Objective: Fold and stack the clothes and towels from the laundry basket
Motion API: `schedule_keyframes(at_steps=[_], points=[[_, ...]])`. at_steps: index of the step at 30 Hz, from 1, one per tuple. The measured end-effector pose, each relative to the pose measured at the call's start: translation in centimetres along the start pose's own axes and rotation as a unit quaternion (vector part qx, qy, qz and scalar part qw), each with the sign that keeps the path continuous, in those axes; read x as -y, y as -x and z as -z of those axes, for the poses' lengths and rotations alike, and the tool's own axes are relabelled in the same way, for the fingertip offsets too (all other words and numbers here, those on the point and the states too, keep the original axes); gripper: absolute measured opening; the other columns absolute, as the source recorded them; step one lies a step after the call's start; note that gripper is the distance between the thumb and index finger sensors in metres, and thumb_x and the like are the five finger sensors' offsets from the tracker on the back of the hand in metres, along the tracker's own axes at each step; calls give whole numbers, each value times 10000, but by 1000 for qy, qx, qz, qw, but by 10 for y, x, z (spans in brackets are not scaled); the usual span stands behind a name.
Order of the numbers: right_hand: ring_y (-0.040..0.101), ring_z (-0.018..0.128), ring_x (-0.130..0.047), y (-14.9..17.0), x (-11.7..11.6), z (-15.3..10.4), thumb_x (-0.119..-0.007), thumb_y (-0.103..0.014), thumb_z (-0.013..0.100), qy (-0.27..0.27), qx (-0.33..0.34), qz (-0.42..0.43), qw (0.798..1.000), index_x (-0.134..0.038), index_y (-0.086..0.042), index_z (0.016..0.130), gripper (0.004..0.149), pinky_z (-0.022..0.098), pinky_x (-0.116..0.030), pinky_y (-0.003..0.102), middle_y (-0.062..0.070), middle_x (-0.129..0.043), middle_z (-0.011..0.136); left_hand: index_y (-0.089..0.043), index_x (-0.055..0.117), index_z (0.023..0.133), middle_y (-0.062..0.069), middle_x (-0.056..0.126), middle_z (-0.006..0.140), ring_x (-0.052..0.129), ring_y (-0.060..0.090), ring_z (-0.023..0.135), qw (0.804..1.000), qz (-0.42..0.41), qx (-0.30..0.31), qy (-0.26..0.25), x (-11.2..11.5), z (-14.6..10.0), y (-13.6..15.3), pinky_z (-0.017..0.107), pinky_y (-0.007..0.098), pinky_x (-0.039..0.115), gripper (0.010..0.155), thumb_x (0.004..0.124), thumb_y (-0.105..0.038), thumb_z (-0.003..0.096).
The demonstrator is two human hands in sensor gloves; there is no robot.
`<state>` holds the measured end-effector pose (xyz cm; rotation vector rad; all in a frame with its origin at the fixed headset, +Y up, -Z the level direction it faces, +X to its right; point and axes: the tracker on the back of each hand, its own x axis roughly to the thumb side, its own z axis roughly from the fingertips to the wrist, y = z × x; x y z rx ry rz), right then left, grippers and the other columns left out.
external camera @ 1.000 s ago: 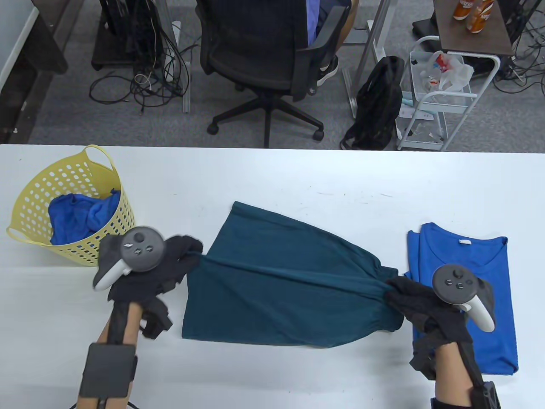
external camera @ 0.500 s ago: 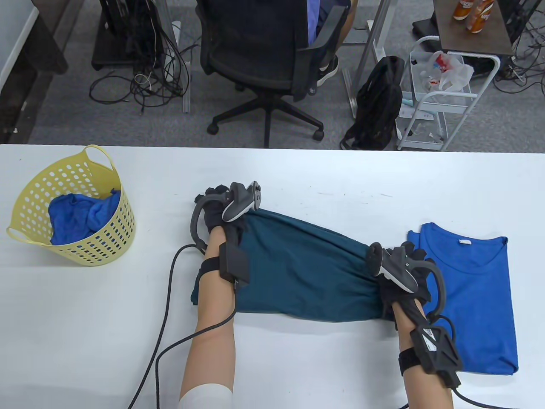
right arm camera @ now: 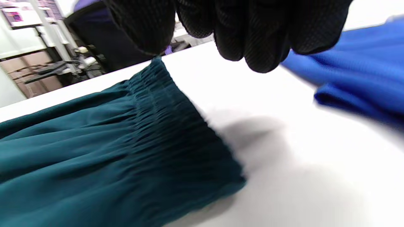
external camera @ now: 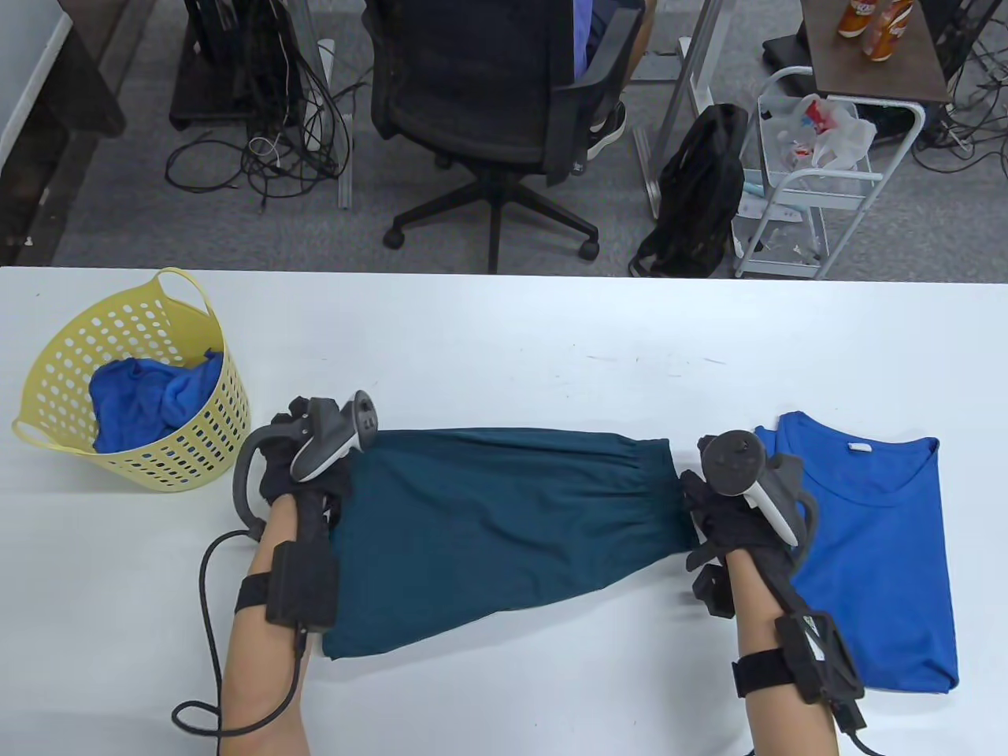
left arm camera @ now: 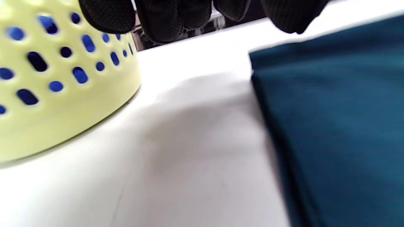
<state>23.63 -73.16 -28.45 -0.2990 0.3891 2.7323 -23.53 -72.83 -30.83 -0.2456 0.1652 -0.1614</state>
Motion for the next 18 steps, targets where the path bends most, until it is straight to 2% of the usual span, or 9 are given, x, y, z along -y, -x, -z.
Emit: schedule_keyframes(at_steps=[4, 6, 8, 11, 13, 15, 18], points=[[581, 889, -695, -10, -24, 11, -808, -426, 574, -81, -69, 5, 994, -366, 87, 1165, 899, 640, -611, 701, 351, -626, 1078, -224, 395, 1206, 181, 502, 1263, 688, 426, 1090, 995, -58, 55, -54, -7, -50, 18, 740, 633, 658, 810, 705, -561, 537], [580, 868, -710, -22, -32, 15, -876, -429, 523, -45, -93, -57, 993, -375, 111, 1162, 975, 628, -610, 723, 350, -639, 1057, -228, 418, 1201, 172, 525, 1258, 701, 423, 1085, 991, -72, 69, -85, -4, -73, 26, 737, 631, 663, 804, 709, -565, 532], [576, 854, -720, -35, -41, 22, -920, -442, 473, -52, -121, -113, 985, -371, 120, 1166, 1047, 618, -631, 729, 367, -614, 1056, -236, 435, 1196, 165, 539, 1254, 708, 412, 1084, 987, -90, 75, -106, 4, -93, 36, 737, 628, 668, 794, 712, -568, 530], [534, 818, -752, -42, -41, 30, -963, -393, 460, -66, -149, -80, 983, -337, 166, 1155, 1089, 611, -656, 717, 371, -632, 1017, -233, 464, 1188, 157, 571, 1242, 733, 406, 1071, 984, -115, 66, -121, 15, -108, 49, 731, 626, 677, 782, 718, -565, 527], [518, 810, -771, -46, -41, 32, -976, -387, 449, -66, -156, -92, 981, -346, 190, 1146, 1103, 609, -661, 716, 362, -655, 997, -238, 469, 1184, 149, 576, 1239, 731, 405, 1071, 981, -134, 69, -126, 23, -114, 58, 731, 629, 673, 773, 717, -561, 527], [475, 792, -800, -46, -41, 32, -981, -392, 441, -63, -160, -92, 981, -360, 208, 1137, 1109, 615, -661, 709, 317, -689, 961, -236, 487, 1178, 150, 593, 1232, 741, 410, 1063, 973, -166, 72, -143, 35, -116, 64, 726, 635, 675, 763, 726, -552, 527], [413, 749, -827, -41, -40, 32, -985, -396, 430, -67, -171, -70, 980, -431, 218, 1115, 1074, 622, -633, 723, 219, -739, 891, -228, 492, 1176, 150, 597, 1228, 736, 410, 1065, 978, -155, 72, -121, 43, -114, 67, 726, 636, 673, 757, 727, -542, 528]])
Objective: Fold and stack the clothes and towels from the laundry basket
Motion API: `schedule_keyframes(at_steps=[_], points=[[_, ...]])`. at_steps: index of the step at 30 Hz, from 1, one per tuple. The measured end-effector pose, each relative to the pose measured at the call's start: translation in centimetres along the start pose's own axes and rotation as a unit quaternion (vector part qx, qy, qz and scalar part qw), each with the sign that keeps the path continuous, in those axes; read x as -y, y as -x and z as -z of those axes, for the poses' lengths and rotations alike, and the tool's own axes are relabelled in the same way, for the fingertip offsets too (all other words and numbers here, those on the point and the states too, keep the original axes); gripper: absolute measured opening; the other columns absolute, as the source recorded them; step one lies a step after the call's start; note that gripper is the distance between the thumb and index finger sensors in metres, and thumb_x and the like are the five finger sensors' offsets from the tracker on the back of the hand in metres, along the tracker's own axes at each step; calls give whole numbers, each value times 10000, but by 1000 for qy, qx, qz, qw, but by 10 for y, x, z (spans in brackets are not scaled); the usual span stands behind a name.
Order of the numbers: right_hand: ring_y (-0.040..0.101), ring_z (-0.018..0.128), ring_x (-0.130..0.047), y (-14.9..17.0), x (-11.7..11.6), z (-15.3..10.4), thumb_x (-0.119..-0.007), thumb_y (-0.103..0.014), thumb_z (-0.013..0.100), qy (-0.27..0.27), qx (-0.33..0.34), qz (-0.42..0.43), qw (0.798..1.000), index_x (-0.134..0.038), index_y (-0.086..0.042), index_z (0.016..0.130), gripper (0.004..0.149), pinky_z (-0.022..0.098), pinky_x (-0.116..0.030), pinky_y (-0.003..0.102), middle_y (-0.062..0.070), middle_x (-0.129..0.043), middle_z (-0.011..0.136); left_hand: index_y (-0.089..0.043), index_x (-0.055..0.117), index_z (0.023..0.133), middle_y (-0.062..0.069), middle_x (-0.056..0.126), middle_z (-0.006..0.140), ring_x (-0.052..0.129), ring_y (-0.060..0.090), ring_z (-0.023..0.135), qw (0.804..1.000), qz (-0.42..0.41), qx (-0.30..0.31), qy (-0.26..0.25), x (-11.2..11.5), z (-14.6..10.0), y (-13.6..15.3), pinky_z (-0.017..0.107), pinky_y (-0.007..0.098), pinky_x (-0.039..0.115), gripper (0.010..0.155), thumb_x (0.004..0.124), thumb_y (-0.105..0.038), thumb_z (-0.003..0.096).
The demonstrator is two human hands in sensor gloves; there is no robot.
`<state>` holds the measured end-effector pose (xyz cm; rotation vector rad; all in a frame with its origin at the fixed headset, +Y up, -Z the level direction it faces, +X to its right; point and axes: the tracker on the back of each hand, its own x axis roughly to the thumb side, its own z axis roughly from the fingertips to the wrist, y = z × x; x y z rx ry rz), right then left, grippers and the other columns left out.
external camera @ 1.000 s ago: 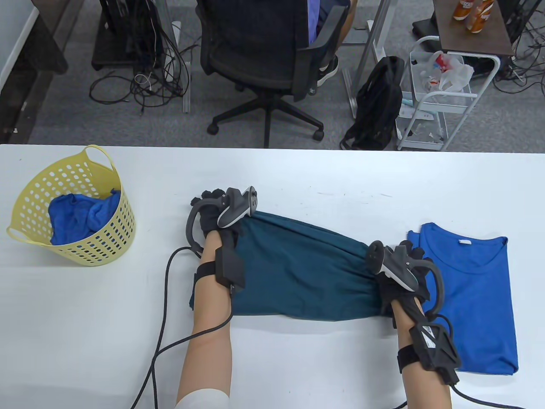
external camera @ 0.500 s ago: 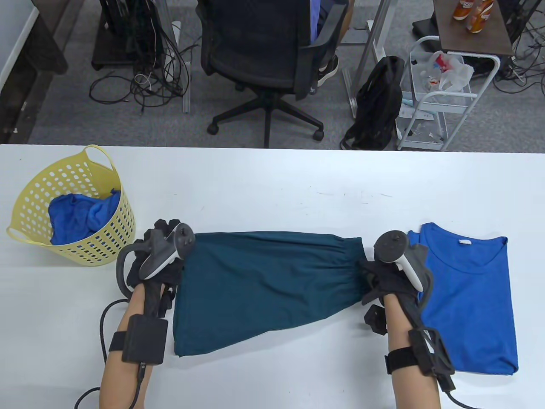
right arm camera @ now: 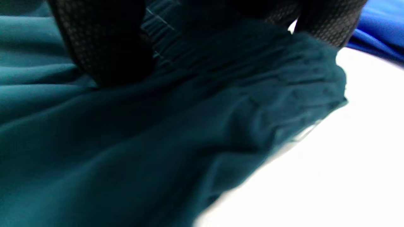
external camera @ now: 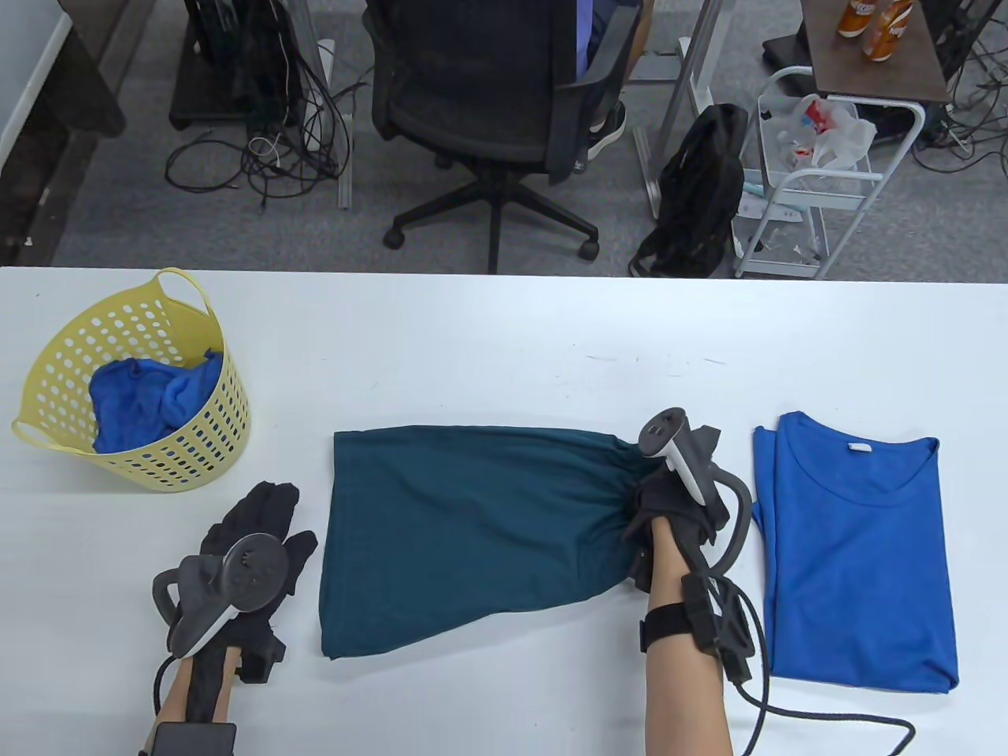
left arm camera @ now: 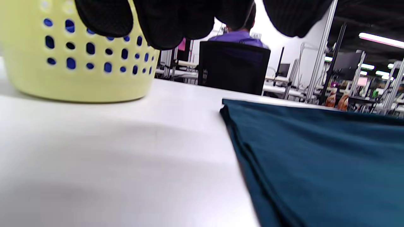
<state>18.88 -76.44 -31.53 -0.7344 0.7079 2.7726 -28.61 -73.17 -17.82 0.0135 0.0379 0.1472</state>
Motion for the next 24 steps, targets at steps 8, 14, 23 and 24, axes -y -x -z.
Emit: schedule_keyframes(at_steps=[8, 14, 23, 24], points=[[454, 730, -746, 6, -11, -8, -961, -362, 478, 21, 26, 52, 998, -682, -39, 956, 640, 614, -480, 796, 202, -725, 819, -219, 505, 1175, 155, 586, 1234, 712, 424, 1078, 1000, -8, 20, 18, 7, 0, -6, 727, 645, 665, 748, 728, -528, 531], [542, 818, -754, 1, -4, -19, -918, -320, 528, 52, 95, 34, 994, -717, -58, 889, 489, 588, -694, 736, 295, -703, 983, -236, 510, 1170, 155, 580, 1238, 704, 425, 1083, 999, 5, 32, 28, 11, 0, -10, 729, 648, 661, 737, 725, -532, 530], [579, 893, -706, 47, 11, 6, -689, -364, 678, -241, 323, 446, 799, 8, -389, 1072, 801, 547, -786, 648, 414, -358, 1160, -243, 470, 1183, 164, 573, 1240, 702, 427, 1085, 999, 1, 30, 40, 13, 0, -6, 730, 648, 661, 757, 720, -536, 531], [584, 906, -694, 50, 9, 7, -687, -346, 676, -244, 324, 450, 795, -40, -414, 1072, 762, 540, -788, 650, 412, -328, 1168, -251, 469, 1183, 167, 572, 1241, 702, 431, 1084, 999, 2, 30, 42, 13, 0, -6, 730, 650, 659, 755, 721, -535, 531]])
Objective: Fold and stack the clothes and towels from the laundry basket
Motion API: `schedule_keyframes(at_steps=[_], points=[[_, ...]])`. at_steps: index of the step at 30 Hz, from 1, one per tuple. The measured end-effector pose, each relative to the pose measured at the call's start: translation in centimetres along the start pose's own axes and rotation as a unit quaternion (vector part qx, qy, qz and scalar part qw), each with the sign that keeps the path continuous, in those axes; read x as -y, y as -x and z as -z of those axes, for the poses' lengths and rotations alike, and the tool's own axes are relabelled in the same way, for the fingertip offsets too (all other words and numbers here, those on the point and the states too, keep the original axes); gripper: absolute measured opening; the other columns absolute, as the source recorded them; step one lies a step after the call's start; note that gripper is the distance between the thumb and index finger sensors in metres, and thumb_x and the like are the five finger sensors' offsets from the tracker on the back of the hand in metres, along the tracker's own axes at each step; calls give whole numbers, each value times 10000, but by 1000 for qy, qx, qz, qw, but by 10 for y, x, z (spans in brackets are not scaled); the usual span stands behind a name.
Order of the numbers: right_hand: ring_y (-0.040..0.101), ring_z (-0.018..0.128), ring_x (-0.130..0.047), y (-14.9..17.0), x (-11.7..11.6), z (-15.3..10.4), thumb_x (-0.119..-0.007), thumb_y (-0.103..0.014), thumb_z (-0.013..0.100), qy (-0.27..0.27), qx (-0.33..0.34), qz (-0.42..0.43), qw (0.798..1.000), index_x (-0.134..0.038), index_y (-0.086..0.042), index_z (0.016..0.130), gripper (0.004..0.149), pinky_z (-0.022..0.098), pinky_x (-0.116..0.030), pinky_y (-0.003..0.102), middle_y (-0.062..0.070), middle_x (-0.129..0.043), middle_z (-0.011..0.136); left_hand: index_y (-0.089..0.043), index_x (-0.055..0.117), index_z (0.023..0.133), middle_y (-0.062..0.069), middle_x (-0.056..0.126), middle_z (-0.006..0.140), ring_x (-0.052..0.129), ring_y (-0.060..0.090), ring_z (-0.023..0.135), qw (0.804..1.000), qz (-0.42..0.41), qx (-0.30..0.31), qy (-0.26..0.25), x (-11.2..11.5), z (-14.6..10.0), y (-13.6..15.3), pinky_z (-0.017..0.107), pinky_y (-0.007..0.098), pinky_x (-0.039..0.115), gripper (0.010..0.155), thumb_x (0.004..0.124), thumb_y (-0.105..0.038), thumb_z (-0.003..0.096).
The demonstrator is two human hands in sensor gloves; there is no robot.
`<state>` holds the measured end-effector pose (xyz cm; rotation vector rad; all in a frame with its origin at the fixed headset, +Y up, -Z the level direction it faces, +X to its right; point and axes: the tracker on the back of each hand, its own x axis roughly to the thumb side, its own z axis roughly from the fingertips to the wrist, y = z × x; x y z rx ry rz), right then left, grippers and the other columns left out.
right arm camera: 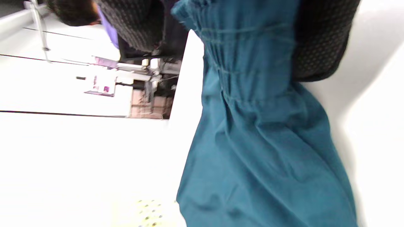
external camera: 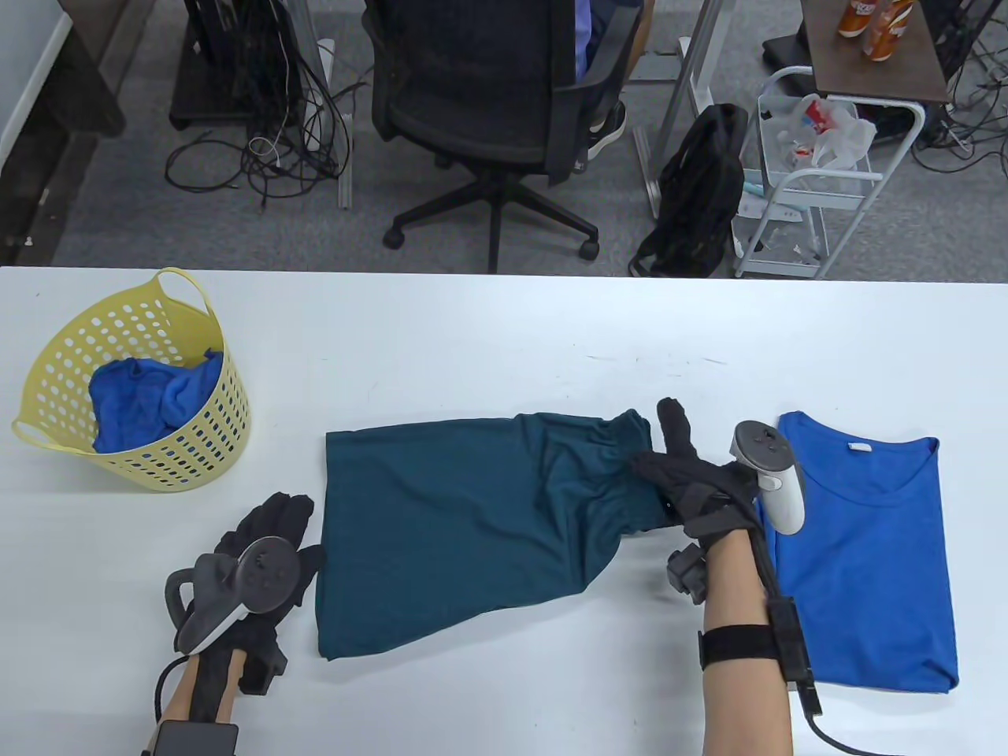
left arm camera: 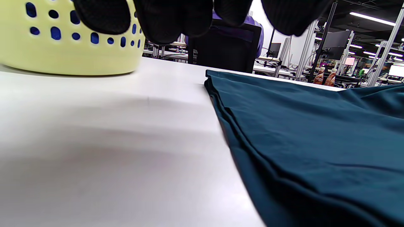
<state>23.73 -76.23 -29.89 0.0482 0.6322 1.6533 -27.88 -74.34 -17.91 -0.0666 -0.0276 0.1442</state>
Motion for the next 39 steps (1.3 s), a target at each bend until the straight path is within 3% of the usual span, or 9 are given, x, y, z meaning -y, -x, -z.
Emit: schedule_keyframes(at_steps=[6, 8, 14, 17, 19, 22, 24, 32, 39], points=[[558, 925, -648, 15, -3, 0, -706, -147, 635, -1, 6, -27, 1000, -514, -300, 1136, 558, 598, -730, 623, 316, -187, 1191, -297, 481, 1177, 167, 565, 1246, 694, 433, 1089, 1000, 0, -1, 6, 0, 1, 2, 733, 653, 653, 726, 720, -534, 534], [508, 883, -692, 14, -5, 0, -722, -121, 613, 22, 18, -63, 998, -499, -143, 1154, 585, 576, -758, 557, 264, -201, 1195, -285, 480, 1178, 166, 563, 1247, 691, 433, 1090, 1000, 3, -2, 6, 0, 0, 2, 732, 653, 654, 732, 720, -534, 533], [480, 787, -755, -39, -8, -21, -777, -104, 579, 79, 61, -170, 980, -530, -69, 1136, 610, 506, -794, 486, 240, -270, 1203, -244, 470, 1184, 157, 562, 1246, 687, 428, 1093, 1000, 4, -5, 3, -1, 0, 4, 733, 651, 654, 755, 719, -533, 533], [475, 752, -775, -78, -19, -36, -794, -111, 574, 126, 48, -300, 944, -539, -45, 1135, 620, 476, -806, 462, 244, -299, 1206, -237, 467, 1185, 156, 564, 1245, 689, 425, 1094, 1000, 2, -6, 2, -1, 0, 5, 733, 651, 654, 762, 720, -534, 531], [469, 738, -787, -105, -38, -45, -804, -119, 574, 164, 12, -410, 897, -541, -34, 1139, 630, 466, -810, 446, 249, -317, 1210, -234, 463, 1186, 154, 562, 1246, 687, 425, 1094, 1000, 2, -6, 2, -1, 0, 5, 733, 651, 654, 765, 720, -533, 531], [446, 713, -807, -137, -89, -46, -811, -136, 574, 209, -17, -576, 790, -550, -21, 1142, 636, 442, -827, 410, 260, -345, 1213, -230, 459, 1187, 153, 560, 1247, 686, 423, 1096, 1000, 3, -6, 0, -1, 0, 6, 734, 650, 654, 766, 719, -532, 533], [449, 703, -812, -147, -129, -39, -812, -134, 578, 213, -19, -630, 747, -546, 1, 1146, 642, 435, -830, 404, 279, -347, 1211, -228, 456, 1188, 152, 558, 1247, 685, 422, 1097, 1000, 4, -6, -2, -1, 0, 6, 734, 651, 653, 768, 719, -531, 534], [454, 672, -840, -139, -262, 28, -828, -141, 578, 162, -42, -741, 650, -545, 58, 1143, 663, 408, -850, 389, 333, -370, 1193, -221, 451, 1190, 151, 555, 1247, 684, 422, 1097, 1000, 13, -5, -2, 0, 0, 7, 734, 650, 653, 775, 720, -531, 532], [450, 686, -829, -98, -307, 75, -812, -148, 589, 130, -82, -769, 621, -508, 68, 1145, 670, 420, -847, 385, 347, -341, 1184, -216, 447, 1190, 152, 555, 1246, 682, 420, 1098, 1000, 10, -12, -10, -1, -2, 12, 734, 647, 655, 780, 721, -531, 531]])
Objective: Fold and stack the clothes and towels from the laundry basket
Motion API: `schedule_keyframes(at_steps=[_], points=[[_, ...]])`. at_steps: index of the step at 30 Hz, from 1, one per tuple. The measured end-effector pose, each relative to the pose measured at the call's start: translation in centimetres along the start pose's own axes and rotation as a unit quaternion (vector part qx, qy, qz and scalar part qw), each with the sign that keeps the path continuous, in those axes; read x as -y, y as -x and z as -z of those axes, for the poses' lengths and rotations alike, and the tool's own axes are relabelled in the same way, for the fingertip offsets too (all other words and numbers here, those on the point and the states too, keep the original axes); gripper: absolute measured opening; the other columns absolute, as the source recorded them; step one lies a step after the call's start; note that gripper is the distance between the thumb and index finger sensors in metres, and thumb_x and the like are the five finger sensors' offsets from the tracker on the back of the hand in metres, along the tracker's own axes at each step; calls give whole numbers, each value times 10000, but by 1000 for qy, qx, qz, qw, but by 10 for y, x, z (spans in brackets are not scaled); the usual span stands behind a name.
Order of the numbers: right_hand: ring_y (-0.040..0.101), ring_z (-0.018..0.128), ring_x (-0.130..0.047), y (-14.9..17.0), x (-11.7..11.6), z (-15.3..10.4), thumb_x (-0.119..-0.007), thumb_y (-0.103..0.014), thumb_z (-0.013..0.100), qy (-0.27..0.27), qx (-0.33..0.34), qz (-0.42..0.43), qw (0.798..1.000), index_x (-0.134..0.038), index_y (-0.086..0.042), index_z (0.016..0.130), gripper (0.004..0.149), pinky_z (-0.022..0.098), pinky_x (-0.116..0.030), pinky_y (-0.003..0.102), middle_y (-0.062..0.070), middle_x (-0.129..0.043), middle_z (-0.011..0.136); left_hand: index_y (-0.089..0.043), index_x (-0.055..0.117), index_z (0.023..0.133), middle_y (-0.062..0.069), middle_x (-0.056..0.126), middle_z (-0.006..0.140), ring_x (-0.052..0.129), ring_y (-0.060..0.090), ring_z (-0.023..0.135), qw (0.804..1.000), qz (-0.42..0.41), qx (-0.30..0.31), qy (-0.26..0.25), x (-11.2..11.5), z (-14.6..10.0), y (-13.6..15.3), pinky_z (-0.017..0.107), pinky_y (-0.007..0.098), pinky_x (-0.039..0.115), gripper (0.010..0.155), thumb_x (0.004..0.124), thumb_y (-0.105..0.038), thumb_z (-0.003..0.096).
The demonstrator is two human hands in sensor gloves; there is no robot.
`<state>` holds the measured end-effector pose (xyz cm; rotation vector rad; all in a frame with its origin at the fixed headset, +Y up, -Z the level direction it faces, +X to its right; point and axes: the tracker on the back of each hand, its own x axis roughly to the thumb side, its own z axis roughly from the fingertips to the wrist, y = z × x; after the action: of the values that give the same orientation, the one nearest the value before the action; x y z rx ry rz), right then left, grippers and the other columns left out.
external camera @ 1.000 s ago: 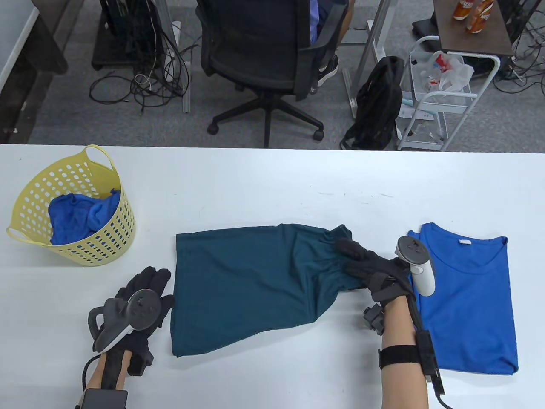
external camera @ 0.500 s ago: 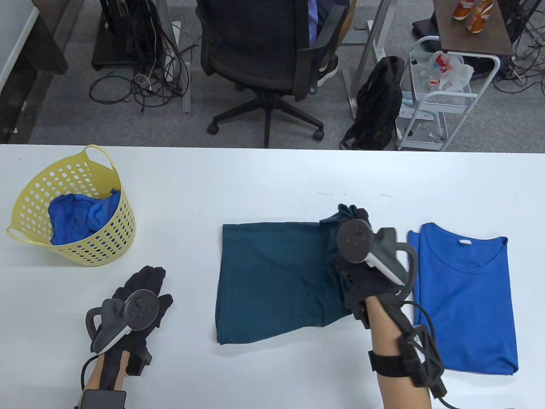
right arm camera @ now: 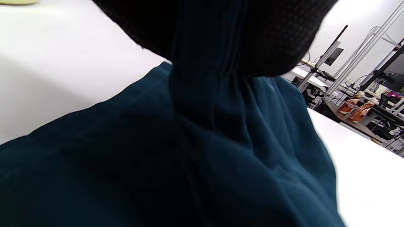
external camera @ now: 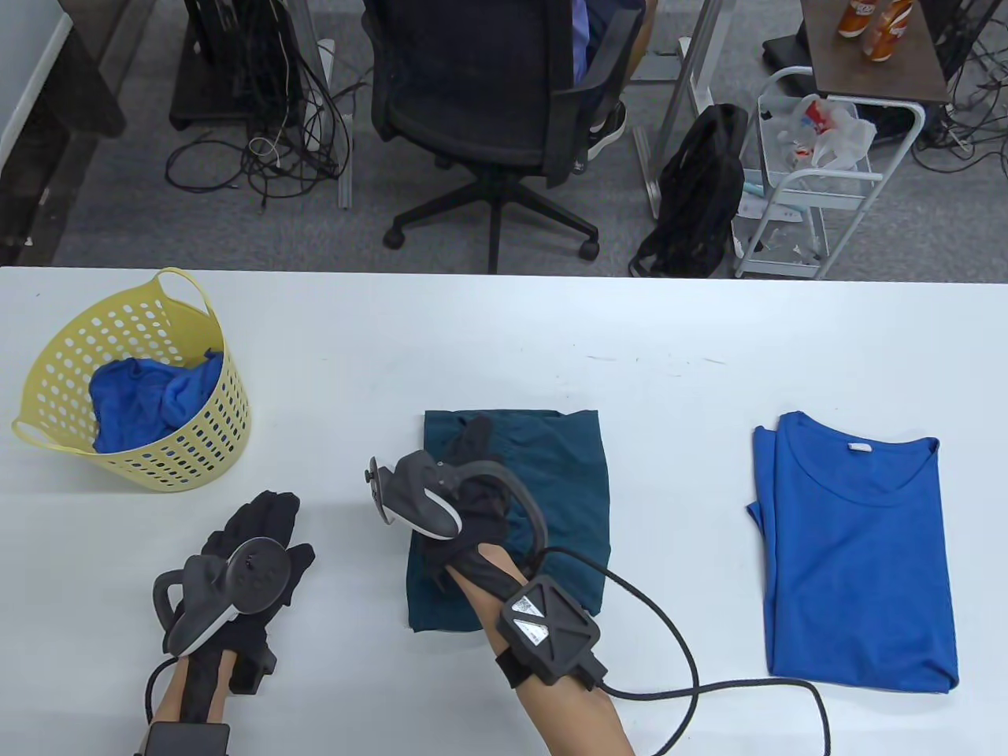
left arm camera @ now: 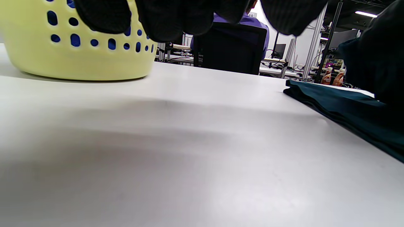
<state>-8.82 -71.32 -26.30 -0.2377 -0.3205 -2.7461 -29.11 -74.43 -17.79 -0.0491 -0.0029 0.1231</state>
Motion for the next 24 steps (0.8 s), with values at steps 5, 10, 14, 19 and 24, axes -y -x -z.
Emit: schedule_keyframes(at_steps=[5, 10, 14, 19, 24], points=[[457, 731, -813, -6, -16, 7, -803, -193, 608, -44, 31, 53, 997, -438, 50, 1165, 710, 457, -833, 404, 381, -295, 1171, -215, 443, 1191, 155, 556, 1246, 684, 422, 1096, 1000, 5, -3, 5, 2, 1, 1, 733, 647, 657, 782, 720, -531, 532], [539, 815, -742, 2, -37, 10, -595, -350, 686, -127, 128, 262, 948, -146, -15, 1178, 745, 551, -773, 504, 406, -245, 1154, -219, 445, 1191, 160, 551, 1247, 678, 429, 1097, 1000, 19, -5, 9, 4, 1, 0, 735, 650, 651, 780, 720, -531, 531], [549, 831, -715, 17, -44, 11, -517, -283, 689, -139, 141, 348, 916, -59, 1, 1136, 700, 574, -744, 542, 359, -259, 1162, -220, 442, 1192, 161, 548, 1249, 677, 427, 1098, 999, 32, -4, 17, 7, 2, -1, 734, 650, 652, 782, 719, -533, 531], [504, 891, -556, 32, -73, 12, -506, -234, 685, -175, 168, 417, 876, -42, -58, 1133, 668, 639, -646, 560, 252, -114, 1168, -222, 443, 1191, 158, 549, 1248, 678, 427, 1098, 999, 36, -5, 25, 9, 3, -1, 735, 647, 654, 783, 718, -536, 529], [291, 814, -627, 39, -92, 6, -650, -169, 635, -102, 155, 407, 894, -178, -204, 1139, 691, 587, -684, 386, 116, -200, 1177, -222, 446, 1191, 161, 553, 1247, 684, 427, 1095, 998, 41, -4, 40, 15, 5, 0, 734, 647, 656, 781, 718, -535, 530]])
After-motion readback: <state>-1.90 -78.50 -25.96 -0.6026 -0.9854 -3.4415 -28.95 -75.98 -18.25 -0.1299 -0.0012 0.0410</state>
